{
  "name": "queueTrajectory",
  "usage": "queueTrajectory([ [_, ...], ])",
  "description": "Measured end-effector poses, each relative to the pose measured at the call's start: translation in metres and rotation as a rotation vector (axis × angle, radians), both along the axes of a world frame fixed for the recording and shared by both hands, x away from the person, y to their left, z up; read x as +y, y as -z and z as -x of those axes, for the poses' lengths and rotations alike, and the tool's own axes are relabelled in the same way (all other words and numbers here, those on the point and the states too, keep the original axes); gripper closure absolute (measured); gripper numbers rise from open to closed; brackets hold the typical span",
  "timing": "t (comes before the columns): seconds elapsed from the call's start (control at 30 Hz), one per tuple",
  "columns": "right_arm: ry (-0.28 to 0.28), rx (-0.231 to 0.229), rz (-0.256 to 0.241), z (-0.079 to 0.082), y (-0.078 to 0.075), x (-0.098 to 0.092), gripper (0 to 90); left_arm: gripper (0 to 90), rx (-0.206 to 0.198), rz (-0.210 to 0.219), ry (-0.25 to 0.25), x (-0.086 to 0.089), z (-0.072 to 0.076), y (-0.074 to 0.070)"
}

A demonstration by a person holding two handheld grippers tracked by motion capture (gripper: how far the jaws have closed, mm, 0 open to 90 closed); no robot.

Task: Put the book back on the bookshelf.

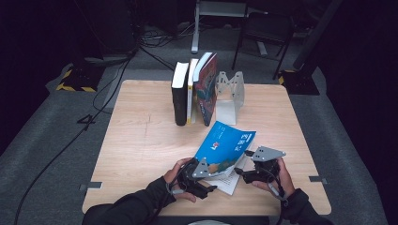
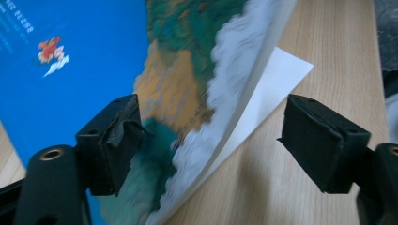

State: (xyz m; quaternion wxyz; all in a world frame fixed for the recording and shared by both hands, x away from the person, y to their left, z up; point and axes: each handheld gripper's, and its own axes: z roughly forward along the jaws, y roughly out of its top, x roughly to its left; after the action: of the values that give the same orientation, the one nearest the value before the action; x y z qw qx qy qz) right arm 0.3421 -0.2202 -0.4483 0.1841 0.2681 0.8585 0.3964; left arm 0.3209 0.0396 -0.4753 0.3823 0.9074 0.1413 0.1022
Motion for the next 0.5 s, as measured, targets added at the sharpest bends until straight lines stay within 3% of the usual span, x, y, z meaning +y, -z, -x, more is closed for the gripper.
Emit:
queueTrajectory([
  [0.2, 0.000, -0.028, -0.010, -0.004, -0.006, 0.007, 23.6, 23.3, -0.027, 0.006, -0.066, -0.016, -0.001, -0.001],
  [0.33, -0.004, -0.038, -0.008, -0.006, -0.007, 0.010, 23.4, 40.7, -0.064, 0.022, -0.134, -0.020, -0.005, -0.002],
  [0.37, -0.006, -0.040, -0.004, -0.006, -0.007, 0.010, 23.3, 50.5, -0.054, 0.036, -0.136, -0.018, -0.007, -0.002],
  [0.5, -0.005, -0.029, -0.020, -0.006, -0.006, 0.007, 24.3, 57.6, -0.049, 0.056, -0.111, -0.013, -0.009, -0.005],
])
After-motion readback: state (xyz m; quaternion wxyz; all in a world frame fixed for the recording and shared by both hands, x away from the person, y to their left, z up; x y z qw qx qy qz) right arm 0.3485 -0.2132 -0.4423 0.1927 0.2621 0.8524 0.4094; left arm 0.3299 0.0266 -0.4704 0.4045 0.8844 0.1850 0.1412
